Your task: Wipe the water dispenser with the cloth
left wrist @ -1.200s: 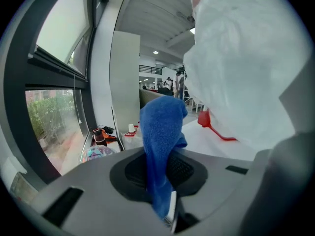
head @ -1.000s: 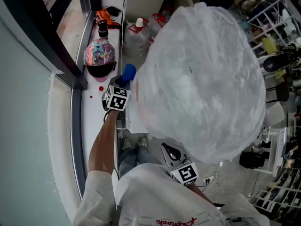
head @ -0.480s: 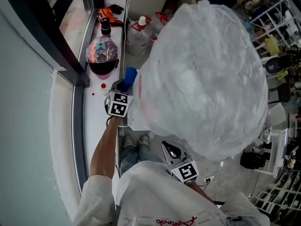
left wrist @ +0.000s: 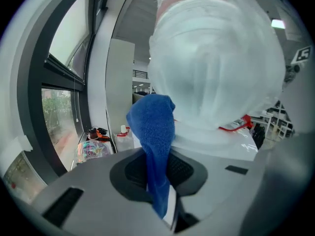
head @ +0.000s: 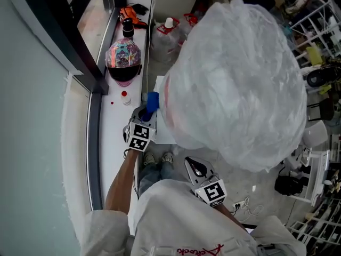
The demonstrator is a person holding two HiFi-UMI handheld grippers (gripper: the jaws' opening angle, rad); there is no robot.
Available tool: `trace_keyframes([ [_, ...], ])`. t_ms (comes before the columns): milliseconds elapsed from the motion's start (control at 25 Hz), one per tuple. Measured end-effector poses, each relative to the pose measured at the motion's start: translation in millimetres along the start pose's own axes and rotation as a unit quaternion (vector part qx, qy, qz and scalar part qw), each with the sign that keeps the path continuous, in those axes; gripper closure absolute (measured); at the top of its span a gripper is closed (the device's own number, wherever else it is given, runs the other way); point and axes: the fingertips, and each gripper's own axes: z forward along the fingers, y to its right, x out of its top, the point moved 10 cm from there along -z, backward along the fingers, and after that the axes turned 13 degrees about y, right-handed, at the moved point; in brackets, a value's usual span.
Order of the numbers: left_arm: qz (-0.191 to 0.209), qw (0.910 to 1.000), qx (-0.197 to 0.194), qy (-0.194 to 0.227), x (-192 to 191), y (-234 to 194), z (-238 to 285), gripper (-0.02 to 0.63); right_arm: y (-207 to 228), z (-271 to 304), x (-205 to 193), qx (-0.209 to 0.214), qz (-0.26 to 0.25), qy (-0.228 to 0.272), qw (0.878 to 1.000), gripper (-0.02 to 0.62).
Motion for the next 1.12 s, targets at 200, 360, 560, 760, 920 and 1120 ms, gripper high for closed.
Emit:
trace_keyframes([
  [200,0.005,0.9998,-0.018,0.002,-5,23,-34,0.543,-2,-1,0,0.003,0.002,0.004,1.000,0.580],
  [360,0.002,0.9994,-0.034,-0.001,-12,42,-62,0.543,-2,-1,1,0.005,0.000,0.008,1.000,0.581],
  [560,-0.006,0.9987,-0.050,0.005,-13,68,-94,0.543,-2,-1,0,0.008,-0.002,0.011,1.000,0.581],
  [760,-0.017,0.9983,-0.054,0.010,-16,88,-114,0.543,-3,0,1,0.012,-0.005,0.012,1.000,0.581],
  [920,-0.016,0.9984,-0.050,0.020,-10,88,-118,0.543,-4,0,1,0.012,-0.004,0.012,1.000,0.581],
  [1120,-0.017,0.9990,-0.030,0.030,-5,68,-115,0.543,-3,-1,0,0.009,-0.004,0.010,1.000,0.581],
])
